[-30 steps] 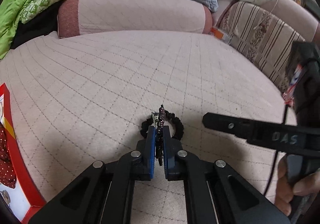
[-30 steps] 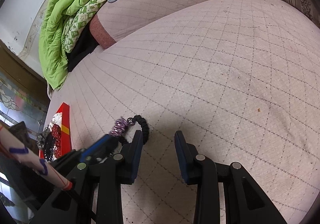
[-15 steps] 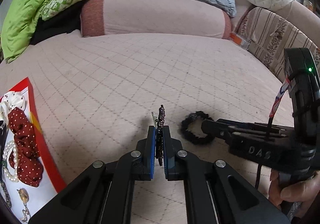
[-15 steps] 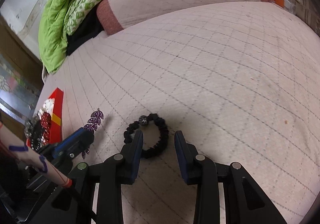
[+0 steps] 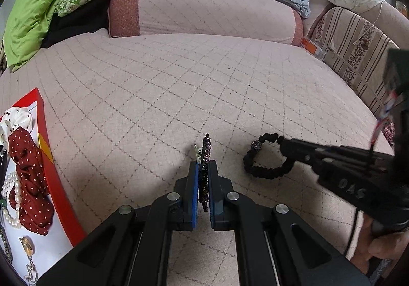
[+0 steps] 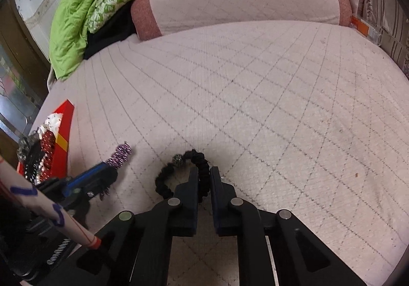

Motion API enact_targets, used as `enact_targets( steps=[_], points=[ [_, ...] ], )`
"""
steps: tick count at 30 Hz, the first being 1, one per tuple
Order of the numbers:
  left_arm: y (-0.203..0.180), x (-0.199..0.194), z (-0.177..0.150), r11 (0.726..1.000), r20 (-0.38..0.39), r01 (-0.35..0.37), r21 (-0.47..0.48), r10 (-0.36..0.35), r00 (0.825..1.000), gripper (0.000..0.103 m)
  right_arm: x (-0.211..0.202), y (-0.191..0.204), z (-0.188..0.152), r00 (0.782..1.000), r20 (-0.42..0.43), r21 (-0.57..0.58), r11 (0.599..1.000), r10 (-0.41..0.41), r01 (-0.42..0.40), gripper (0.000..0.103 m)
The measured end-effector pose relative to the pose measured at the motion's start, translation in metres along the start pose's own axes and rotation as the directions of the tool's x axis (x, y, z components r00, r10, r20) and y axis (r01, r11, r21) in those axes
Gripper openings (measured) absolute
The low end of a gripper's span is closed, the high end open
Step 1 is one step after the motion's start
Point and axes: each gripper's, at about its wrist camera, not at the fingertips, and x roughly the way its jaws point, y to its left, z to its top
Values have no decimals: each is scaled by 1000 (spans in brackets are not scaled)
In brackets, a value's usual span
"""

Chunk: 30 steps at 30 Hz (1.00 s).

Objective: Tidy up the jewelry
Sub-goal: 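Carry the clip and black bracelet to the tray and release them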

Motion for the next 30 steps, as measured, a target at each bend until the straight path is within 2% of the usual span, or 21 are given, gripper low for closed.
enact_targets(
  steps=[8,14,19,30],
  points=[
    [-1,15,-3,1000,-49,-30,-6,30,998,6,-10,-3,-1,1000,18,10,1000,20,-20,9],
    [-3,17,-4,999,-52,-46,3,47,998,6,-17,-5,2,999,38,22,999,27,-28,9],
    [-1,13,-4,999,-41,-34,-8,33,999,6,-22,-3,4,998,55,22,999,37,-38,10],
    [5,-14,3,999,45,-4,-36,5,999,6,-36,10,6,994,102,-6,999,48,-48,10]
  ],
)
